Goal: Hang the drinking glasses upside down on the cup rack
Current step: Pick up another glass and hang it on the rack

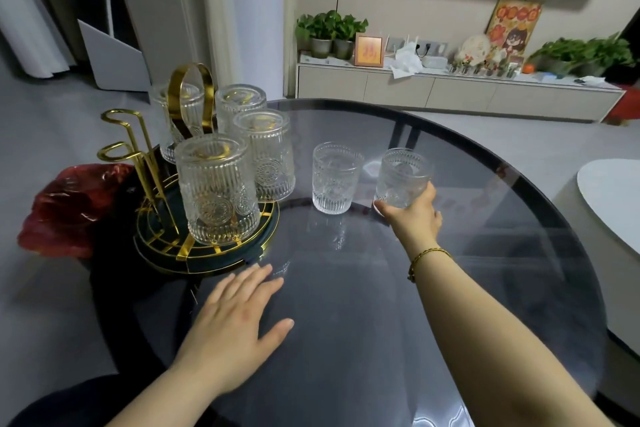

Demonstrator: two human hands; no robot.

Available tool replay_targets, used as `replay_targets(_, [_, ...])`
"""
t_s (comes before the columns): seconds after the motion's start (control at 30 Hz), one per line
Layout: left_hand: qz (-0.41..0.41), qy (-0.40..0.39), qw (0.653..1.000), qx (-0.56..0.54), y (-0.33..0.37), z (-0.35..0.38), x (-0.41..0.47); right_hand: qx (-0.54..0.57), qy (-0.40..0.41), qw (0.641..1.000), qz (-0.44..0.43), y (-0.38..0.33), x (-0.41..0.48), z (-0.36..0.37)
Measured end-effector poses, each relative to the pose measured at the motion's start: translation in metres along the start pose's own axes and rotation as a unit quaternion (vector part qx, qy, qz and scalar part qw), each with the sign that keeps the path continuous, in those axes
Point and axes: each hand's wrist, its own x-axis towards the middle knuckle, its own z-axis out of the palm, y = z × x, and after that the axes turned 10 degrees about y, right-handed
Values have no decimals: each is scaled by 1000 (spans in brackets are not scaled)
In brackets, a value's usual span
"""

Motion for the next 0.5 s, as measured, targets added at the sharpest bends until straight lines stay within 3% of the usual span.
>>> replay_targets(0.3, [-4, 6, 1000, 1, 0, -2, 1, 62, -26, 997, -43, -4, -17, -22])
replay_targets(0.5, [-11, 0, 1000, -28, 4, -7, -1, 99, -39, 984, -141, -48, -35, -73])
